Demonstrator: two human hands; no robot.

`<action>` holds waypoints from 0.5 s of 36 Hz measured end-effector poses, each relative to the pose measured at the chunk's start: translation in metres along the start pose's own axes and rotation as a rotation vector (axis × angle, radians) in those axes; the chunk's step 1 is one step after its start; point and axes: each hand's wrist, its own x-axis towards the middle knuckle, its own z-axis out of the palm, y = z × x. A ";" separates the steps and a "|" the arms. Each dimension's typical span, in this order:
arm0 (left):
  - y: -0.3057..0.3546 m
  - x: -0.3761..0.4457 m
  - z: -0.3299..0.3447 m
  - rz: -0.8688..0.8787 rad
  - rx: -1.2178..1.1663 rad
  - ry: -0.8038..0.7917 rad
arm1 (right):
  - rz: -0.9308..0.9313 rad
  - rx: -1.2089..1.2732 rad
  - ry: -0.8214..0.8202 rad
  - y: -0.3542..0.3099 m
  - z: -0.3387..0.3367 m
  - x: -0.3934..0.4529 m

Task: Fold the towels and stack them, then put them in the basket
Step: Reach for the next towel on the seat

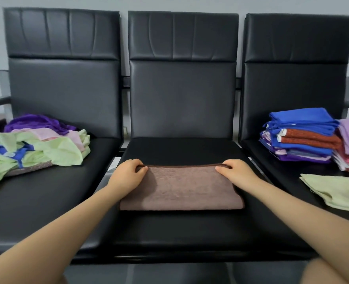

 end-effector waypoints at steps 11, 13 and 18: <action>-0.013 0.015 0.021 0.048 0.192 -0.070 | -0.012 -0.312 -0.029 0.011 0.019 0.018; -0.014 0.015 0.022 0.045 0.181 -0.042 | -0.011 -0.286 -0.005 0.013 0.018 0.018; -0.009 0.015 0.021 0.096 0.198 0.052 | -0.066 -0.262 0.112 0.009 0.013 0.013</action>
